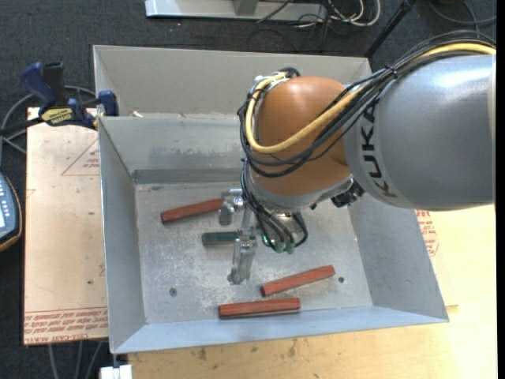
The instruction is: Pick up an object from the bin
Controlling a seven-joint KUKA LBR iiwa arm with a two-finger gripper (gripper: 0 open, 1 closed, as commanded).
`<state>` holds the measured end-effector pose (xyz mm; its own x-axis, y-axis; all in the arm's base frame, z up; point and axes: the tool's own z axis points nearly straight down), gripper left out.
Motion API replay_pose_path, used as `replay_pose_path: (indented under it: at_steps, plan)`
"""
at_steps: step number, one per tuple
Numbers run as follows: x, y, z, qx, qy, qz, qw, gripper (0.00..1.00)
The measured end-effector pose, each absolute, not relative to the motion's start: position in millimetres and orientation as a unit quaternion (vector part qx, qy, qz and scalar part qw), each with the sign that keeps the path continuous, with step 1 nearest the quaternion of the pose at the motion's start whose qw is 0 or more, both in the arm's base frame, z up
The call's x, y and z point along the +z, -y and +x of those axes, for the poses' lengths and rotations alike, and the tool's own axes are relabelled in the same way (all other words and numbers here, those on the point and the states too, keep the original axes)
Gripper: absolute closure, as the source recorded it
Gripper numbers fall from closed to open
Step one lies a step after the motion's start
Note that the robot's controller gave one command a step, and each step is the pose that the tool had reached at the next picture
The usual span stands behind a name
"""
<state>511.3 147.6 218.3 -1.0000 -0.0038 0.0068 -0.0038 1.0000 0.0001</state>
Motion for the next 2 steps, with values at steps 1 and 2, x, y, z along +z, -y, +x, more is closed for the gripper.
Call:
replay_pose_path:
  at_steps: [1, 2]
  plan:
    - [114.0, -84.7, 541.7, 0.001, 1.0, -0.022, 0.003, 0.0]
    - [68.4, -95.5, 583.3, -0.001, 0.999, 0.041, -0.001, 0.0]
